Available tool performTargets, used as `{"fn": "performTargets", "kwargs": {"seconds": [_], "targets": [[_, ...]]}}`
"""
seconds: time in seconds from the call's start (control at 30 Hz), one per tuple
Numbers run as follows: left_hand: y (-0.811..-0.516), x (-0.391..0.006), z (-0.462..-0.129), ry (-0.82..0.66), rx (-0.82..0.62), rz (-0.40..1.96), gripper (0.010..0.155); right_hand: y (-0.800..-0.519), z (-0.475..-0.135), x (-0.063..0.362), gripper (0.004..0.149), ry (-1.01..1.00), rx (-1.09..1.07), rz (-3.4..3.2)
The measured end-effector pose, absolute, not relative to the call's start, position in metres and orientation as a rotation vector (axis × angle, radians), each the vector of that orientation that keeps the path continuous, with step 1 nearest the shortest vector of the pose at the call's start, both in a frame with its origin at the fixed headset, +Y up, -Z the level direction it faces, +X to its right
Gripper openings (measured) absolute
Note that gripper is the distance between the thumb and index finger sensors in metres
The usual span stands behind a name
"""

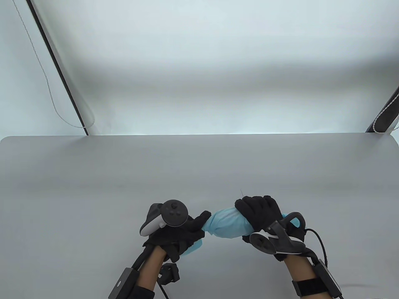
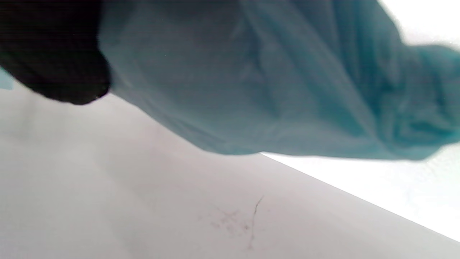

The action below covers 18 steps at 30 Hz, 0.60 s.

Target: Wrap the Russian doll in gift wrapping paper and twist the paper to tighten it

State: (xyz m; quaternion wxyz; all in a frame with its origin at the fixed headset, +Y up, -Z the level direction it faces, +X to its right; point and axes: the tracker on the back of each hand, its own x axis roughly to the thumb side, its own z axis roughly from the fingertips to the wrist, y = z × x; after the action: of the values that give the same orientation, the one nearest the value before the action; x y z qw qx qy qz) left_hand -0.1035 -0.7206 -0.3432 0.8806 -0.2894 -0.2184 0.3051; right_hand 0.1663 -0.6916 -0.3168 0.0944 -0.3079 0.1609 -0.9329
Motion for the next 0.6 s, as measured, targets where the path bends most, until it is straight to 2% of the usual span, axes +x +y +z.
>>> {"fn": "performTargets", "kwargs": {"seconds": [0.07, 0.13, 0.2, 0.27, 0.33, 0.5, 0.6], "targets": [[-0.720, -0.102, -0.345, -0.395, -0.569, 0.559, 0.099, -0.690, -0.314, 0.165, 0.117, 0.506, -0.927, -2.741], [-0.719, -0.102, -0.347, -0.362, -0.528, 0.463, 0.101, -0.690, -0.313, 0.164, 0.117, 0.512, -0.931, -2.735], [-0.722, -0.102, -0.347, -0.368, -0.534, 0.417, 0.088, -0.689, -0.311, 0.163, 0.118, 0.518, -0.945, -2.735], [-0.726, -0.099, -0.347, -0.389, -0.564, 0.425, 0.067, -0.689, -0.309, 0.161, 0.117, 0.519, -0.956, -2.721], [-0.727, -0.098, -0.347, -0.361, -0.498, 0.383, 0.055, -0.689, -0.308, 0.160, 0.118, 0.521, -0.956, -2.711], [-0.729, -0.096, -0.345, -0.393, -0.447, 0.372, 0.048, -0.690, -0.306, 0.157, 0.118, 0.515, -0.966, -2.704], [-0.732, -0.090, -0.342, -0.351, -0.314, 0.342, 0.044, -0.688, -0.304, 0.155, 0.117, 0.531, -0.952, -2.701]]}}
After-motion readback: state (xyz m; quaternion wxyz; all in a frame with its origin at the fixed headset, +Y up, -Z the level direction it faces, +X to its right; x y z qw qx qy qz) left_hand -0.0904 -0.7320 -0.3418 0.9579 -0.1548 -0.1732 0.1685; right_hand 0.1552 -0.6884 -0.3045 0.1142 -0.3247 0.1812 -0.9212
